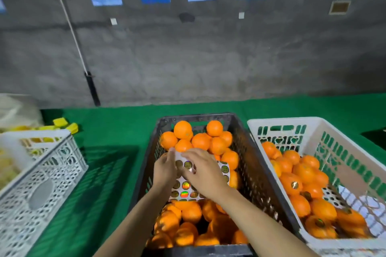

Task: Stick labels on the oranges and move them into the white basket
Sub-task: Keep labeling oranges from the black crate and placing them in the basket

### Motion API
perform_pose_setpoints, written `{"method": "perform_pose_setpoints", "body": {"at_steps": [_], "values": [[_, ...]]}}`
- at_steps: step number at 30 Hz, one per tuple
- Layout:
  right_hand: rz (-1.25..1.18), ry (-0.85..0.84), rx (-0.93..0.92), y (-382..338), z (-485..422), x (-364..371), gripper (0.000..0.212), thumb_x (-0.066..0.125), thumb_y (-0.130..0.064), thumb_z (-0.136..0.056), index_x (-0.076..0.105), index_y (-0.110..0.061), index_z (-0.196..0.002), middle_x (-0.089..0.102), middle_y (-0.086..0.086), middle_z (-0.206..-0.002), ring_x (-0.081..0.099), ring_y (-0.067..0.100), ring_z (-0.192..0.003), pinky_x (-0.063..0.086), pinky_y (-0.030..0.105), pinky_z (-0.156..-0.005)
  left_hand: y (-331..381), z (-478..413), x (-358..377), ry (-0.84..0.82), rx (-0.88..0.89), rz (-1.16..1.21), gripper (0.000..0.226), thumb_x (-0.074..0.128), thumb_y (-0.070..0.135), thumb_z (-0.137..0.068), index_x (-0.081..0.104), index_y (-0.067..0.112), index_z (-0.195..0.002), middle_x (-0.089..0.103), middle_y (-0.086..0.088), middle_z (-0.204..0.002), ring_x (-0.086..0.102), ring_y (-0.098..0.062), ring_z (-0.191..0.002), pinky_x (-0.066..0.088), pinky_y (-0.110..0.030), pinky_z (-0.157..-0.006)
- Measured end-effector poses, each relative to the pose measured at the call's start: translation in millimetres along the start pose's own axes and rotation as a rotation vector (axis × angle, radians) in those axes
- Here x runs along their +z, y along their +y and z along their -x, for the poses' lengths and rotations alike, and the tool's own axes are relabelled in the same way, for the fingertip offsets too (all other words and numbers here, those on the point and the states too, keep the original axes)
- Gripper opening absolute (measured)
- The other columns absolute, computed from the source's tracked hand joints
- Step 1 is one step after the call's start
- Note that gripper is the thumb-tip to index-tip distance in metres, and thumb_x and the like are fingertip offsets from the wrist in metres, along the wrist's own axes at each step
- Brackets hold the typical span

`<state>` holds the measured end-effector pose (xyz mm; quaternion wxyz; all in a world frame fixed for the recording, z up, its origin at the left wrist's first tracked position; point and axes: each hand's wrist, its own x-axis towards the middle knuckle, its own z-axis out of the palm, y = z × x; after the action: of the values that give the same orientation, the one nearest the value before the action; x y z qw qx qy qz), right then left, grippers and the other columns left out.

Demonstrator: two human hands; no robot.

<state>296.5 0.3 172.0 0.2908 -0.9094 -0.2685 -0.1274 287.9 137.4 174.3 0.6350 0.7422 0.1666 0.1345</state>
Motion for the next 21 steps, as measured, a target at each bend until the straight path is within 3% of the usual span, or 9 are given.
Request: {"method": "perform_pose_setpoints", "body": {"at_steps": [2,4,6,8,11,15,18,21], "values": [[0.03,0.044,0.014,10.4,0.4,1.4,0.043,0.056,-0.048,-0.098,0.058,-0.03,-0.136,0.047,-0.006,-0.147,0.036,0.017,-0.14,0.025,0.036,-0.114,0.2,-3.9,1.5,-0.03,-0.097,0.004,0.059,0.045,0.054,-0.1,0.041,0.018,-0.052,0.041,0.003,-0.048,0.038,-0.009,-0.042,0.03,-0.025,-0.045],[0.044,0.093,0.053,19.7,-0.7,-2.1,0.041,0.06,-0.05,-0.095,0.064,-0.031,-0.131,0.049,-0.006,-0.146,0.037,0.017,-0.139,0.023,0.035,-0.11,0.5,-5.8,2.9,-0.146,-0.191,0.108,0.057,0.051,0.056,-0.097,0.058,0.022,-0.052,0.059,0.002,-0.053,0.057,-0.009,-0.047,0.045,-0.029,-0.053],[0.06,0.126,0.076,24.6,-1.8,-6.2,0.039,0.064,-0.051,-0.091,0.068,-0.033,-0.126,0.053,-0.007,-0.141,0.04,0.016,-0.135,0.023,0.033,-0.106,-2.7,-8.5,3.1,-0.258,-0.227,0.137,0.044,0.06,0.053,-0.094,0.075,0.013,-0.081,0.077,-0.008,-0.081,0.075,-0.023,-0.075,0.059,-0.039,-0.07],[0.054,0.144,0.056,25.8,-1.7,-7.3,0.034,0.069,-0.047,-0.089,0.072,-0.034,-0.119,0.058,-0.007,-0.135,0.045,0.018,-0.129,0.026,0.034,-0.103,-4.7,-8.6,2.8,-0.298,-0.23,0.132,0.035,0.067,0.044,-0.092,0.076,0.01,-0.095,0.077,-0.013,-0.091,0.076,-0.027,-0.083,0.06,-0.035,-0.067],[0.055,0.167,-0.003,23.4,0.3,-4.1,0.027,0.075,-0.034,-0.085,0.077,-0.03,-0.112,0.066,-0.003,-0.122,0.056,0.025,-0.117,0.036,0.04,-0.098,-7.1,-8.3,3.1,-0.262,-0.266,0.159,0.022,0.069,0.032,-0.087,0.078,0.012,-0.086,0.077,-0.016,-0.092,0.076,-0.029,-0.082,0.061,-0.034,-0.066],[0.112,0.248,-0.108,19.8,1.2,-2.2,0.022,0.079,-0.026,-0.082,0.079,-0.027,-0.104,0.07,-0.004,-0.11,0.063,0.026,-0.104,0.047,0.04,-0.091,-1.6,-13.8,6.1,-0.198,-0.4,0.248,0.022,0.064,0.02,-0.093,0.074,0.002,-0.1,0.077,-0.016,-0.086,0.075,-0.025,-0.069,0.061,-0.031,-0.057],[0.161,0.314,-0.243,18.7,2.5,-3.2,0.017,0.078,-0.023,-0.083,0.079,-0.024,-0.1,0.072,-0.007,-0.101,0.065,0.021,-0.099,0.048,0.037,-0.089,1.3,-16.2,7.3,-0.179,-0.468,0.309,0.021,0.06,0.014,-0.094,0.07,-0.002,-0.104,0.076,-0.017,-0.084,0.074,-0.024,-0.061,0.057,-0.03,-0.047],[0.182,0.356,-0.327,17.0,2.9,-5.9,0.014,0.079,-0.018,-0.083,0.079,-0.02,-0.097,0.074,-0.007,-0.095,0.067,0.017,-0.097,0.041,0.034,-0.093,-1.5,-18.9,8.6,-0.13,-0.447,0.265,0.019,0.067,0.017,-0.089,0.072,0.002,-0.099,0.076,-0.017,-0.087,0.074,-0.022,-0.062,0.056,-0.028,-0.047]]}}
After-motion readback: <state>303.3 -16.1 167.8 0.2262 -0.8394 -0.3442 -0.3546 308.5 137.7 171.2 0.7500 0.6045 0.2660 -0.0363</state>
